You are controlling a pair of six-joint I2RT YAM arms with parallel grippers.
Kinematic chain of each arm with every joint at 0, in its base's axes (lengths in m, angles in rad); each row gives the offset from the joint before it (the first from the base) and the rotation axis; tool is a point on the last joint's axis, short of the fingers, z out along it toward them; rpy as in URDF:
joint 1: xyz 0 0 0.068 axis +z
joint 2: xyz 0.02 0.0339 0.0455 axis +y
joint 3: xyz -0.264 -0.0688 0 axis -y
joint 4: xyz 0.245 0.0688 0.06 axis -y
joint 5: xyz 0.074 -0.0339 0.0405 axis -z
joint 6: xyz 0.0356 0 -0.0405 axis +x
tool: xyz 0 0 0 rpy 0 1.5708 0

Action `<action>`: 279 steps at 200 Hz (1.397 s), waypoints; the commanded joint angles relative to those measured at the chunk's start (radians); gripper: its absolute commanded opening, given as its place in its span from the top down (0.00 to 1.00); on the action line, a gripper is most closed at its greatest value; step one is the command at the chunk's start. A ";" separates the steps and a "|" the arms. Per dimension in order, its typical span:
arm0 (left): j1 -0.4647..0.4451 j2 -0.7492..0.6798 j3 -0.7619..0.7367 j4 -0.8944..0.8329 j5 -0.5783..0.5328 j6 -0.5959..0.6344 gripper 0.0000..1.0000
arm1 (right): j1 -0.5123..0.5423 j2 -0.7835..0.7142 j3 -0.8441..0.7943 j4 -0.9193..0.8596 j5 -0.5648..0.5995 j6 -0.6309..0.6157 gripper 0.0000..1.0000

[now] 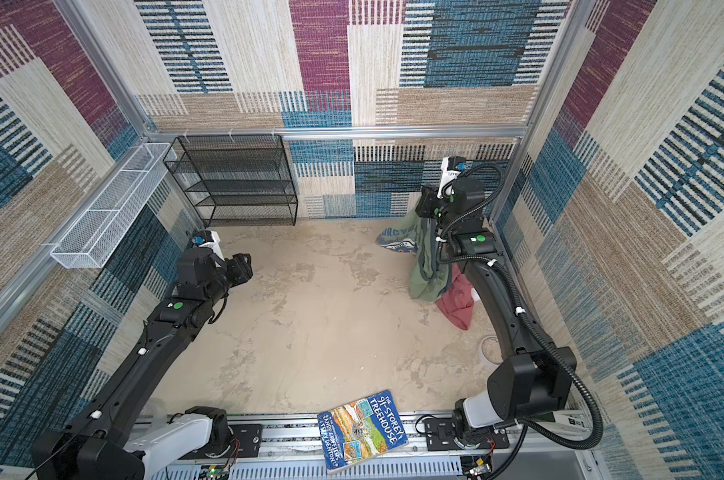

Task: Pick out a specific cloth from the pile
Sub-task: 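Lift the green t-shirt high out of the pile with the right gripper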

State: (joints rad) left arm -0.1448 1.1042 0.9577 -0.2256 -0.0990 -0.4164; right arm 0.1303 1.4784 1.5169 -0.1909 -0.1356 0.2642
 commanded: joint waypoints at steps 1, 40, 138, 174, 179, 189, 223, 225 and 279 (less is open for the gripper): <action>0.001 -0.006 0.021 -0.021 -0.012 -0.009 0.39 | -0.003 0.015 0.065 0.008 -0.037 -0.015 1.00; 0.001 -0.010 0.048 -0.037 -0.021 -0.004 0.39 | -0.003 0.038 0.181 -0.018 -0.105 -0.028 1.00; 0.001 -0.084 0.114 -0.093 -0.022 -0.001 0.39 | 0.046 0.174 0.600 -0.162 -0.269 -0.089 1.00; 0.001 -0.104 0.117 -0.118 -0.031 -0.004 0.39 | 0.106 0.307 0.897 -0.282 -0.268 -0.128 1.00; 0.001 -0.107 0.119 -0.124 -0.033 -0.004 0.39 | 0.112 0.320 0.927 -0.288 -0.274 -0.130 1.00; 0.001 -0.116 0.123 -0.134 -0.036 -0.005 0.39 | 0.125 0.339 0.972 -0.288 -0.285 -0.131 1.00; 0.001 -0.144 0.134 -0.159 -0.043 -0.002 0.39 | 0.154 0.350 1.004 -0.208 -0.373 -0.107 1.00; 0.001 -0.145 0.134 -0.159 -0.043 -0.002 0.39 | 0.155 0.350 1.004 -0.202 -0.380 -0.104 1.00; 0.001 -0.203 0.124 -0.168 -0.033 -0.026 0.39 | 0.209 0.407 1.030 -0.035 -0.587 0.018 1.00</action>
State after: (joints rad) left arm -0.1448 0.9199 1.0824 -0.3786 -0.1287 -0.4202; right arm 0.3138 1.8629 2.5286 -0.3714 -0.5911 0.2077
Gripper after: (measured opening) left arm 0.611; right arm 0.064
